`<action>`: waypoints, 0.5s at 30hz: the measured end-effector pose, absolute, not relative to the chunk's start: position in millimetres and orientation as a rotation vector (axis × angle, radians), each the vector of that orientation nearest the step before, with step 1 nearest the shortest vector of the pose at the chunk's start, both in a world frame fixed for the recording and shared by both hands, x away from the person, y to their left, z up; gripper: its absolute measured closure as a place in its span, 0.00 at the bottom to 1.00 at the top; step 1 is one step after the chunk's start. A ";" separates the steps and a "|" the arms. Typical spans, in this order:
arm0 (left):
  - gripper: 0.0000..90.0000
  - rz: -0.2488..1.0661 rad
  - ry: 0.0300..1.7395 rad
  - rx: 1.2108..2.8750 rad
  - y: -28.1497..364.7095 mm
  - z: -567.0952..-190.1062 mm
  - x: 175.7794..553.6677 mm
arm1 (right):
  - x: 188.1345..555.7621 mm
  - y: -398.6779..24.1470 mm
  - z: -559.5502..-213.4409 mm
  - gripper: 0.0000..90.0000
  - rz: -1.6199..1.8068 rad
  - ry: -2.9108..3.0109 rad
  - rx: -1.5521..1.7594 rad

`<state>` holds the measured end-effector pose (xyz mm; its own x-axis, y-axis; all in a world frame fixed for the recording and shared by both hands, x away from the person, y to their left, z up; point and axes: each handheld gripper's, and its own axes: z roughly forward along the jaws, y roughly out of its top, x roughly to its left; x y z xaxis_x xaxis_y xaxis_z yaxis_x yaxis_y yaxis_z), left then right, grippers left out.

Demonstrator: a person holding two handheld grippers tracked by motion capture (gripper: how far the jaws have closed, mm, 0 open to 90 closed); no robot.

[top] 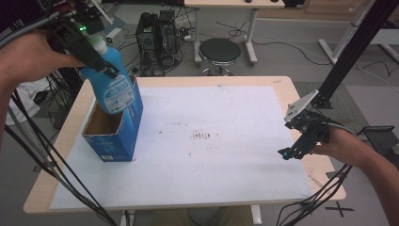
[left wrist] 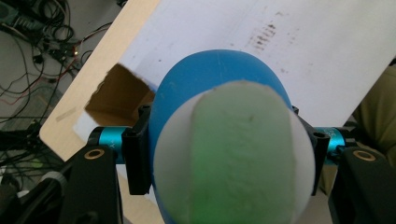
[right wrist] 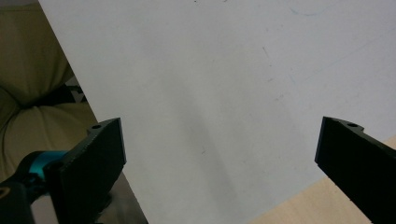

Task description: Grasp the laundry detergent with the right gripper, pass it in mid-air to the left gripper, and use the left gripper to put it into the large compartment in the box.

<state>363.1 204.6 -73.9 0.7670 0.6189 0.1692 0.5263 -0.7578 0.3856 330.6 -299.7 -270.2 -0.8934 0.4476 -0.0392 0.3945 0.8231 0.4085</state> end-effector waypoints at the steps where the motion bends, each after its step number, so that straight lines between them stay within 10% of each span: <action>1: 0.42 0.423 0.900 2.638 212.1 -75.7 363.5 | 330.7 -299.7 -270.4 0.01 0.595 2.874 0.659; 15: 0.42 0.437 1.002 2.604 241.7 -107.3 374.8 | 330.4 -298.2 -273.7 0.01 0.596 2.874 0.690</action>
